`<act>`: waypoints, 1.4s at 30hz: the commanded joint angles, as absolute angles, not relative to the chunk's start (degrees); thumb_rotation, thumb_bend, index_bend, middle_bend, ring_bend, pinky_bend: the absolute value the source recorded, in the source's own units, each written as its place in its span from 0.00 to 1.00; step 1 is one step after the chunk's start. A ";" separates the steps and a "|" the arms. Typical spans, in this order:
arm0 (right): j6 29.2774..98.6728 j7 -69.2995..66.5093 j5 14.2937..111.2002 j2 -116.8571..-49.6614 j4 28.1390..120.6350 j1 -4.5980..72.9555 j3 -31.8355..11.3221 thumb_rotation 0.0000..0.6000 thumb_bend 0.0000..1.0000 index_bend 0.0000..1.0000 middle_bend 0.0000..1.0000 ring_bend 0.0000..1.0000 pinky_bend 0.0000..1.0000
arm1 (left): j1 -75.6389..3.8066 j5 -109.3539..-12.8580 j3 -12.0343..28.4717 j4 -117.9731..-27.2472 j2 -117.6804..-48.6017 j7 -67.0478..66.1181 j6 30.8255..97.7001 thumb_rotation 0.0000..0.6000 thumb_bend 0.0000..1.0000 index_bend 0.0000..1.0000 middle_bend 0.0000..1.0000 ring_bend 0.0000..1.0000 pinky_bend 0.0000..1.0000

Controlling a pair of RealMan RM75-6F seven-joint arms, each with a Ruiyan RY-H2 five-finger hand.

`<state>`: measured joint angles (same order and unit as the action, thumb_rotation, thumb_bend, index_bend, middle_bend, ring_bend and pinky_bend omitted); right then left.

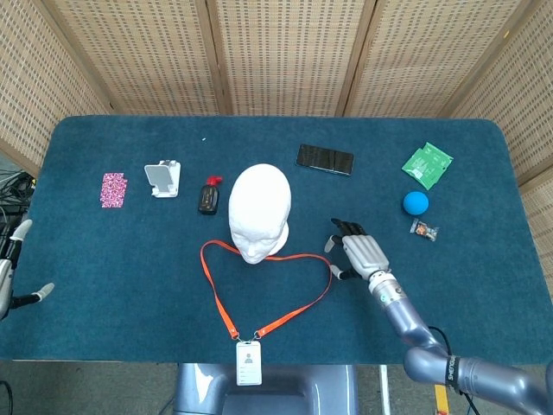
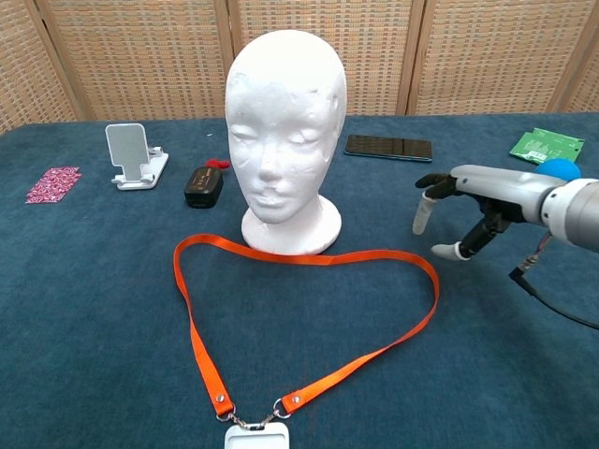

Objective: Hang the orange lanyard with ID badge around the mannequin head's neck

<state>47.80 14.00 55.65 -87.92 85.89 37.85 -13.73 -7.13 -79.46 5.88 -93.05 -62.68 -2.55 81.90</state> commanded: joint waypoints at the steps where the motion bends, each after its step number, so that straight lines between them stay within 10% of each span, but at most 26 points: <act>1: 47.50 16.78 52.86 -90.51 83.92 40.11 -13.73 1.00 0.55 0.43 0.00 0.00 0.00 | -7.22 -79.28 5.88 -93.07 -62.70 -2.69 81.72 1.00 0.00 0.00 0.00 0.00 0.00; 42: 49.61 23.40 42.57 -99.29 74.82 45.89 -12.66 1.00 0.57 0.56 0.00 0.00 0.00 | -8.25 -77.86 5.81 -92.62 -63.14 -3.19 80.19 1.00 0.00 0.00 0.00 0.00 0.00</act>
